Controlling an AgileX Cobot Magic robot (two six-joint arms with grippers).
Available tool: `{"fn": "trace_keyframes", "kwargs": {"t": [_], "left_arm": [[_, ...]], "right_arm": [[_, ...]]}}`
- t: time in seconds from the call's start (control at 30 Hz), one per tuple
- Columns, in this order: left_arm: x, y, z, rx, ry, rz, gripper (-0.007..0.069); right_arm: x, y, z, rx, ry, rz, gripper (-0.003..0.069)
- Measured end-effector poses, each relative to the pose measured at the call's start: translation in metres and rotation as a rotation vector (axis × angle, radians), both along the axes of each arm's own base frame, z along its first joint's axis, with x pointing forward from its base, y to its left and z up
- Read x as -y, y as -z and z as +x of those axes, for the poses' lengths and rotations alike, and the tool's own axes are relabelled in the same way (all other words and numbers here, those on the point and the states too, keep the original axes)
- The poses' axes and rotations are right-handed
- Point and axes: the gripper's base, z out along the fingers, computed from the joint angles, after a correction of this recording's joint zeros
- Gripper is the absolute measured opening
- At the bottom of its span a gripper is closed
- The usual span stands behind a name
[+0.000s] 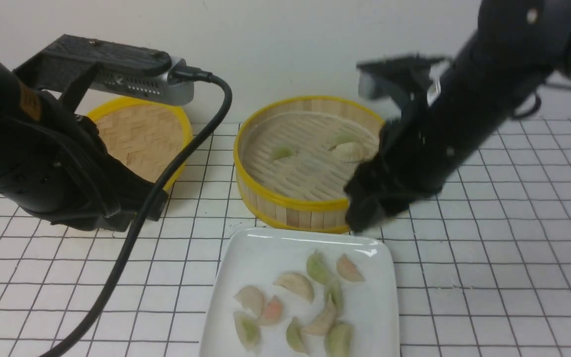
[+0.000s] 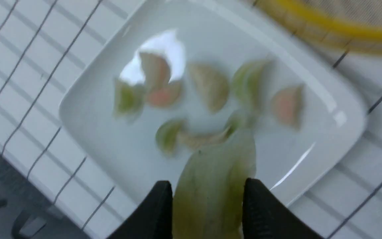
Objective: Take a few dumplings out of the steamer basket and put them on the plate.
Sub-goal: Use the right arm to put the dumpling into the plate
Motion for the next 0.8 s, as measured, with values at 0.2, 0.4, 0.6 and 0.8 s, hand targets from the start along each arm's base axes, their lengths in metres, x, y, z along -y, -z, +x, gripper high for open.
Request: {"fn": "trace_keyframes", "kwargs": {"t": [0.2, 0.4, 0.6, 0.8], "left_arm": [[0.001, 0.000, 0.000, 0.001, 0.002, -0.010, -0.0006], [0.001, 0.000, 0.001, 0.004, 0.008, -0.007, -0.0006], [0.002, 0.001, 0.001, 0.002, 0.009, -0.006, -0.0006], [0.002, 0.000, 0.003, 0.017, 0.009, -0.014, -0.0006]], "right_arm": [[-0.031, 0.067, -0.029, -0.010, -0.038, -0.021, 0.0251], [-0.061, 0.119, -0.029, -0.009, -0.057, -0.049, 0.0259], [-0.062, 0.129, -0.030, -0.054, -0.061, -0.078, 0.0371], [-0.064, 0.093, -0.032, -0.151, -0.122, -0.131, 0.0467]]}}
